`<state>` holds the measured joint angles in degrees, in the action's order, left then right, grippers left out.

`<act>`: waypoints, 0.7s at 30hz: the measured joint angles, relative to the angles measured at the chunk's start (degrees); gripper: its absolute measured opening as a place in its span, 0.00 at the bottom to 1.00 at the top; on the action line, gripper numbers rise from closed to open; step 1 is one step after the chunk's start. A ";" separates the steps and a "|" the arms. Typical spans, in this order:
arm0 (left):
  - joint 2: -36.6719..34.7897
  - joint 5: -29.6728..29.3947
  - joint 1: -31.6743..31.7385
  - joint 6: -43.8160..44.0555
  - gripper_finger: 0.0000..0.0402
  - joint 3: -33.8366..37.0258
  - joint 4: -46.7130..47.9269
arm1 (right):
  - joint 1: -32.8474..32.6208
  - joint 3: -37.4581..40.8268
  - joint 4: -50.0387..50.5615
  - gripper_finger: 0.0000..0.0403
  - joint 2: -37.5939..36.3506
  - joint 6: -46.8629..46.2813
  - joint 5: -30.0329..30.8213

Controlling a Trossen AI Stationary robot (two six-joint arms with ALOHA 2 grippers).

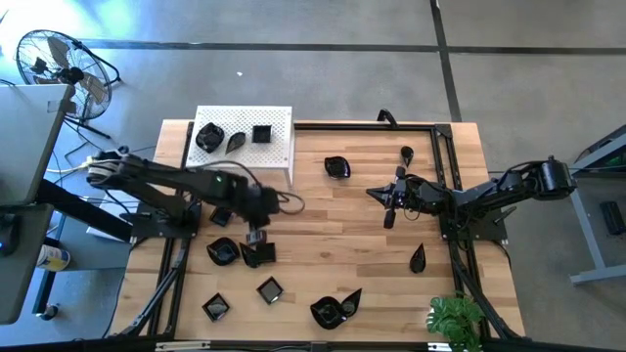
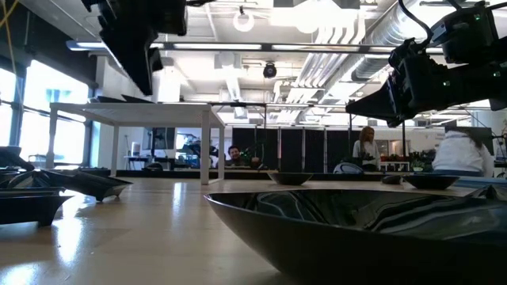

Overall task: Pick & Place Mini shaped plates
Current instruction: Stack the black square plate on the top of the stacked black square plates on the shelf

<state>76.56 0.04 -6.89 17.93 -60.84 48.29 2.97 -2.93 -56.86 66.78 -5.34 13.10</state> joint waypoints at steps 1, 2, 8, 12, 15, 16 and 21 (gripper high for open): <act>1.43 0.81 -0.65 0.81 0.10 -0.07 -0.85 | 0.01 -0.01 0.00 0.00 0.01 -0.02 0.00; 2.76 1.79 -1.17 1.90 0.12 -0.08 -1.27 | -0.01 0.01 -0.02 0.00 -0.01 -0.02 0.00; 11.23 7.34 -3.02 4.63 0.24 -0.05 -1.70 | 0.01 -0.01 0.00 0.00 -0.01 -0.17 -0.29; 16.12 8.41 -2.98 3.31 0.28 -0.02 -1.37 | 0.00 -0.01 -0.22 0.00 -0.04 -0.25 -1.39; 18.64 8.47 -2.89 2.92 0.29 -0.06 -1.78 | 0.01 0.01 -0.20 0.00 -0.04 -0.58 -1.55; 19.29 8.43 -2.89 2.54 0.29 -0.06 -1.36 | 0.01 0.01 -0.20 0.00 -0.04 -0.59 -1.55; 21.22 8.41 -2.89 1.82 0.29 -0.09 0.19 | -0.01 0.01 -0.22 0.00 -0.04 -0.59 -1.55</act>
<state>97.79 8.45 -9.78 19.75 -60.93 48.48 2.96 -2.92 -57.08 66.74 -5.93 11.55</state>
